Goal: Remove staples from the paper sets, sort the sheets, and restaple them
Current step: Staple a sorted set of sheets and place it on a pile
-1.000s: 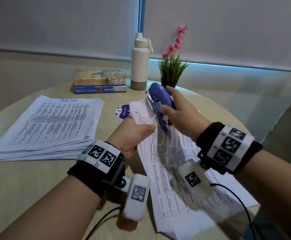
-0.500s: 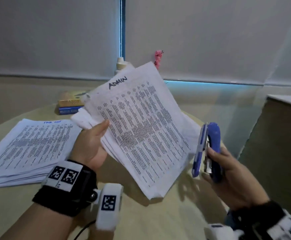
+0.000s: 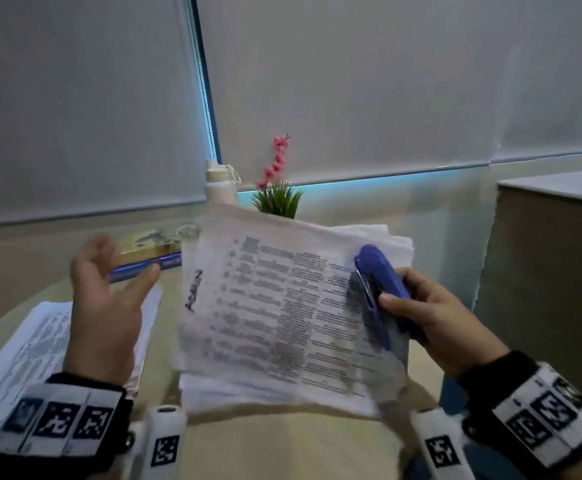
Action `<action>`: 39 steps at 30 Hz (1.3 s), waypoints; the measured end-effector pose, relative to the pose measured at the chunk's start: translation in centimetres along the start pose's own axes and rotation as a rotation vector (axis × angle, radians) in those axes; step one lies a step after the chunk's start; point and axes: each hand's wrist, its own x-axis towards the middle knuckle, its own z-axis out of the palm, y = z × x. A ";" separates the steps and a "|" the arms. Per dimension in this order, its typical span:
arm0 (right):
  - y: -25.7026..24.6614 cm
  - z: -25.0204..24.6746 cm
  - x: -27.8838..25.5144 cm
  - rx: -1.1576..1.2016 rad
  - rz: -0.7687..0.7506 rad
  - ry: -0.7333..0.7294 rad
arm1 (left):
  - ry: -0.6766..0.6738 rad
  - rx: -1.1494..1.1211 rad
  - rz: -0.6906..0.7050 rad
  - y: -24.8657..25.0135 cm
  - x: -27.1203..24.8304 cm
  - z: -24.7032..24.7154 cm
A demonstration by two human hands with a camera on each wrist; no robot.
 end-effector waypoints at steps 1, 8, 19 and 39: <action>-0.5 -0.2 0.3 -0.072 0.002 -0.044 | -0.050 0.080 0.060 0.7 0.4 0.2; -2.4 1.0 2.9 -0.489 0.035 -0.399 | -0.936 0.724 0.075 3.3 0.1 6.1; -2.0 2.3 5.3 -1.119 -0.145 -0.341 | -1.030 0.560 -0.303 -1.6 -1.8 8.1; -1.7 5.2 6.5 -1.415 -0.581 -0.382 | -0.946 -0.046 -0.591 -6.2 -1.8 6.7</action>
